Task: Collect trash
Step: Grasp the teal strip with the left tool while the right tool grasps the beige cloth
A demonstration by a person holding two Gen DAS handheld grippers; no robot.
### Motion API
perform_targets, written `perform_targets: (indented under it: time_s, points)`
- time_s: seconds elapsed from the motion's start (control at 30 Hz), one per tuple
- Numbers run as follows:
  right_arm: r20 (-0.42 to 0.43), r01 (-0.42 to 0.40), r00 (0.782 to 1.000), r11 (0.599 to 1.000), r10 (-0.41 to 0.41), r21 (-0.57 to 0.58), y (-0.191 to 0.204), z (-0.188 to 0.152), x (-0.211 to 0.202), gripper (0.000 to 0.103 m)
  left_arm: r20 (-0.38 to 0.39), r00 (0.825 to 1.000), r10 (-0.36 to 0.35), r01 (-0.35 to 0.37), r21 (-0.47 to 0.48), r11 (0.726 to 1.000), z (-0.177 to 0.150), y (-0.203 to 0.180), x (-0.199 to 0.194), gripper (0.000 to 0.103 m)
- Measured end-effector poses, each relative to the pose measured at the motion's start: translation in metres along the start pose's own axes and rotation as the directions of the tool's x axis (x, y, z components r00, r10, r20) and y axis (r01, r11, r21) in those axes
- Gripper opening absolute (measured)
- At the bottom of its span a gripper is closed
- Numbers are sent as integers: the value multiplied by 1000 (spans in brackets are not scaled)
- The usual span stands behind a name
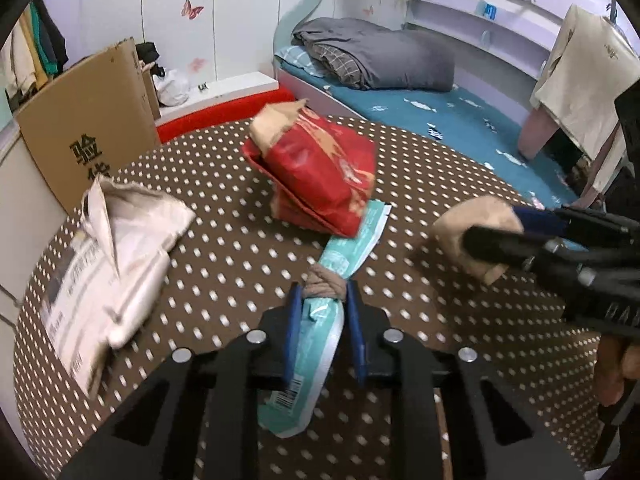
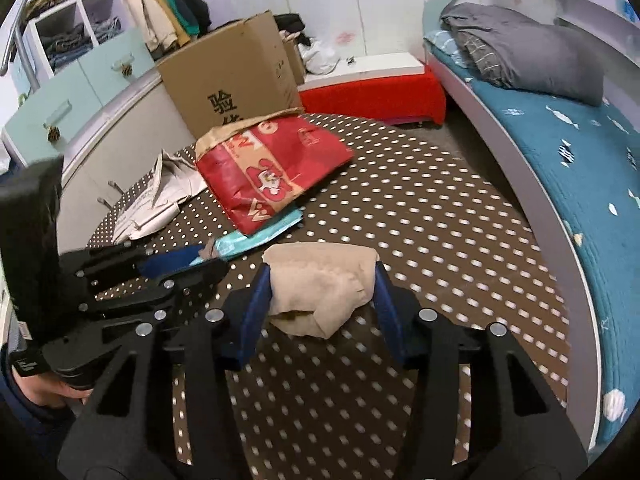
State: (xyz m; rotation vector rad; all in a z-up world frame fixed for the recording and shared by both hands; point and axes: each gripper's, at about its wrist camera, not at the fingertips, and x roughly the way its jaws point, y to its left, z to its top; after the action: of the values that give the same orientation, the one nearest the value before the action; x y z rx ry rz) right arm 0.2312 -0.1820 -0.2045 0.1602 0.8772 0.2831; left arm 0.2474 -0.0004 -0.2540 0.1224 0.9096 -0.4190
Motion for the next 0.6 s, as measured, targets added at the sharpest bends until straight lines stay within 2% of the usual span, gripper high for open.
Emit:
perform_targets:
  time_s: [0.1, 0.3, 0.6]
  points:
    - [21, -5, 1000, 1000, 5, 12, -6, -4, -16, 49, 5, 1000, -24, 24, -53, 998, -14, -5, -11, 21]
    - [64, -28, 998, 999, 26, 24, -9, -13, -43, 49, 30, 999, -25, 28, -115, 993, -41, -22, -40, 21]
    - [130, -79, 989, 997, 77, 8, 3, -17, -77, 49, 106, 994, 23, 1, -225, 974, -73, -37, -97, 21]
